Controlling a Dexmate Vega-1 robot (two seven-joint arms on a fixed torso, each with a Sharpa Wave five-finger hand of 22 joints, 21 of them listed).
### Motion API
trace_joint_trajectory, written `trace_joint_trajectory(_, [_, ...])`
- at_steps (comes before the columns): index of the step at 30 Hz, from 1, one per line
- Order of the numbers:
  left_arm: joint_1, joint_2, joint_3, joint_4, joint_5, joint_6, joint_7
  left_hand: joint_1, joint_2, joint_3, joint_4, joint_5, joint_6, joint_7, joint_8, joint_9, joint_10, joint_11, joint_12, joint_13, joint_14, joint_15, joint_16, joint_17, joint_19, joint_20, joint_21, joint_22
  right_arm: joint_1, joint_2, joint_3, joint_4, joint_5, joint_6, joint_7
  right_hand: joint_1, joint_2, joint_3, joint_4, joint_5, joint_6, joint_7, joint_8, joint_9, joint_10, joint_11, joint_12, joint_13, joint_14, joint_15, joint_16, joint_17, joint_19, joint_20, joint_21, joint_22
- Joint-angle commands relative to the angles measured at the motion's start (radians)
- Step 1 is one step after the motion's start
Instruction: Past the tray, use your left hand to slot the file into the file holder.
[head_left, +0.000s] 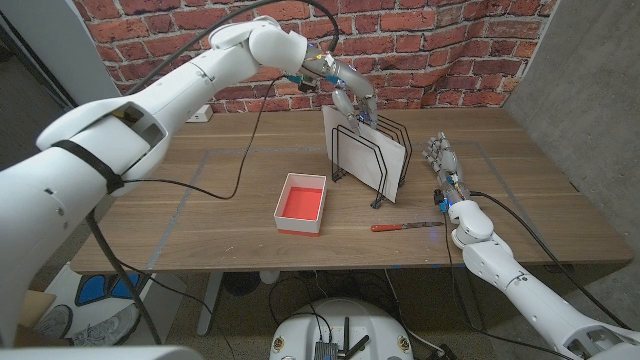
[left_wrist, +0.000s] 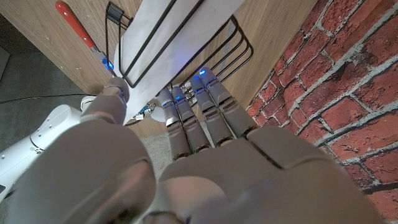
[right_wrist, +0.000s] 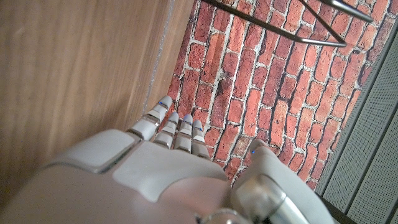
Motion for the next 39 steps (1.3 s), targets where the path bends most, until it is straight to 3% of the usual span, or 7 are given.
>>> trace_joint_trajectory(1, [0.031,0.038,-0.034,-0.076,-0.020,0.064,-0.022,-0.020,0.008,-0.006,0.009,0.002,-0.015,0.007,0.001,0.001,-0.022,0.009,-0.002,0.000,-0.020,-0.099,0.005,0.004,-0.019,-0.094,-0.006,0.001,-0.009,-0.012,0.002,-0.023,-0.005,-0.010,-0.002,-0.007,0.035,0.008,-0.004,-0.005,0.004,-0.005,0.002,0.003,0.007,-0.003,0.009,0.002,0.003,-0.001,0.005,0.004,0.004,-0.001,0.005,0.003])
trace_joint_trajectory(24, [0.113,0.116,-0.120,-0.195,-0.096,0.216,-0.012,-0.071,0.031,-0.014,0.020,0.000,-0.059,0.014,0.002,0.000,-0.101,0.034,-0.001,-0.002,-0.100,-0.067,0.005,0.003,-0.085,-0.079,-0.014,-0.002,-0.041,-0.031,0.010,-0.076,-0.023,-0.023,-0.028,-0.007,0.034,0.009,-0.004,-0.005,0.003,-0.005,0.002,0.003,0.007,-0.003,0.009,0.002,0.003,-0.001,0.005,0.003,0.004,-0.004,0.005,0.003])
trace_joint_trajectory(39, [0.215,0.178,-0.189,-0.291,-0.085,0.307,0.110,-0.120,0.052,-0.022,0.040,-0.002,-0.079,0.010,0.003,-0.001,-0.129,0.050,0.002,-0.002,-0.126,-0.054,0.008,0.006,-0.103,-0.066,-0.012,-0.003,-0.060,-0.057,0.014,-0.119,-0.031,-0.045,-0.031,-0.008,0.034,0.009,-0.005,-0.006,0.004,-0.005,0.002,0.003,0.006,-0.003,0.009,0.002,0.002,-0.002,0.006,0.004,0.003,-0.006,0.004,0.003])
